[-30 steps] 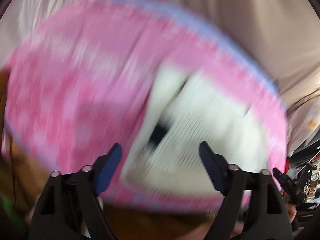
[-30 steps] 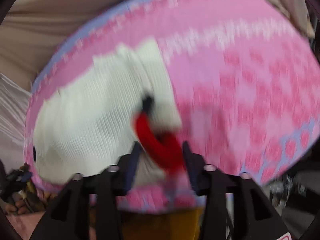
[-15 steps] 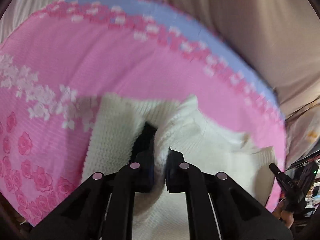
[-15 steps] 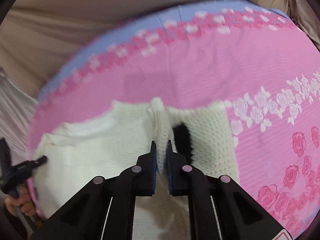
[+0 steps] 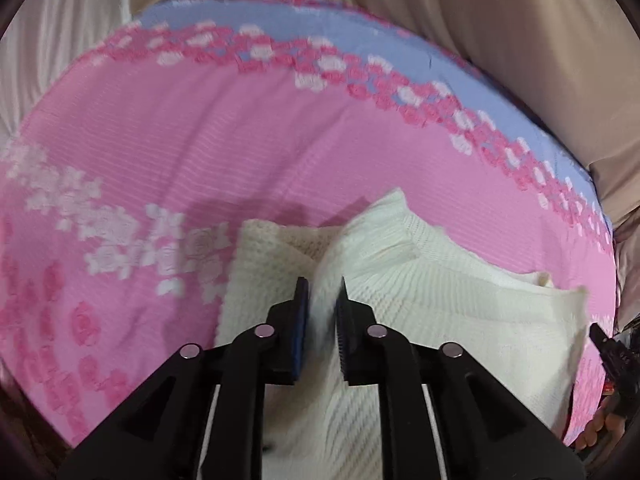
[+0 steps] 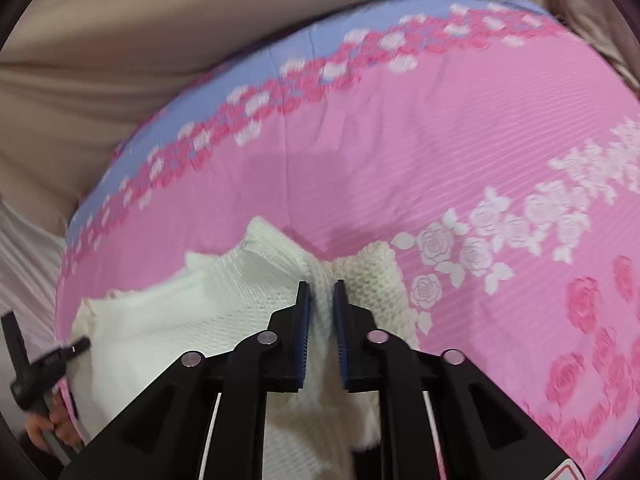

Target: Fold small clothes

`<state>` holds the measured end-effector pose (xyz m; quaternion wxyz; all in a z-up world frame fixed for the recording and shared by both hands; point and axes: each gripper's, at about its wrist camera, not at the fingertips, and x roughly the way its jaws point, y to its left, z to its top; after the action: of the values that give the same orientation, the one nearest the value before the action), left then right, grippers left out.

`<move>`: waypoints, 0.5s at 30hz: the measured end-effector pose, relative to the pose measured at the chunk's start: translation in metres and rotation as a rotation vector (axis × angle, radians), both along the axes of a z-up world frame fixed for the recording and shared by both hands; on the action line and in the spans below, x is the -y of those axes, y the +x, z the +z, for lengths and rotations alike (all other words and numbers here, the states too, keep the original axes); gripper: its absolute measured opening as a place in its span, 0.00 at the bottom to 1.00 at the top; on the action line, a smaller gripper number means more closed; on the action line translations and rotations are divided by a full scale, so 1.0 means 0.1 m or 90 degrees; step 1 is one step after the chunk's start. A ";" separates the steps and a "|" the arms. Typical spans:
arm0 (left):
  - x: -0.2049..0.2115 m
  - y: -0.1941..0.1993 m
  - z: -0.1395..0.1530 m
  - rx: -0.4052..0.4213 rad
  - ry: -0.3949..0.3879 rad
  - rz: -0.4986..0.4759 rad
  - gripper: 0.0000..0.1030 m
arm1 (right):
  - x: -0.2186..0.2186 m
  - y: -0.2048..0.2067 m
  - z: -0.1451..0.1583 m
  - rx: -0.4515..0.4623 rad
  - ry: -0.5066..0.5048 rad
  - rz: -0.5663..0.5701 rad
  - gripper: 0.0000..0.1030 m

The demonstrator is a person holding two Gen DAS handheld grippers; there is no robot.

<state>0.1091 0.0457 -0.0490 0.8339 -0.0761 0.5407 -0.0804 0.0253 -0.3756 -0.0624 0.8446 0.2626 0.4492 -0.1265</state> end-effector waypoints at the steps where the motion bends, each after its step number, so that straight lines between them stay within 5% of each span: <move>1: -0.03 -0.09 0.11 0.018 0.002 0.003 0.30 | -0.13 -0.07 0.20 0.017 -0.033 0.014 0.18; 4: 0.09 -0.39 0.32 0.030 -0.012 -0.038 0.38 | -0.70 -0.05 0.39 0.035 0.002 0.151 0.18; 7: 0.58 -0.46 0.05 -0.027 0.002 -0.124 0.39 | -1.69 0.03 0.17 0.010 0.064 0.345 0.17; 10: 0.60 -0.46 -0.26 -0.061 0.069 -0.127 0.40 | -2.24 0.04 -0.19 -0.062 0.023 0.461 0.03; 13: -0.02 -0.41 -0.38 -0.078 0.039 -0.056 0.35 | -1.55 -0.20 -0.29 -0.079 0.009 0.330 0.03; 15: -0.28 -0.41 -0.42 -0.079 0.006 -0.051 0.14 | -0.89 -0.48 -0.39 -0.092 0.051 0.208 0.00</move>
<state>0.0676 0.0741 -0.0908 0.7952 -0.0552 0.5944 -0.1061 -0.0230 -0.2865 -0.1013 0.8083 0.2097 0.5501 0.0118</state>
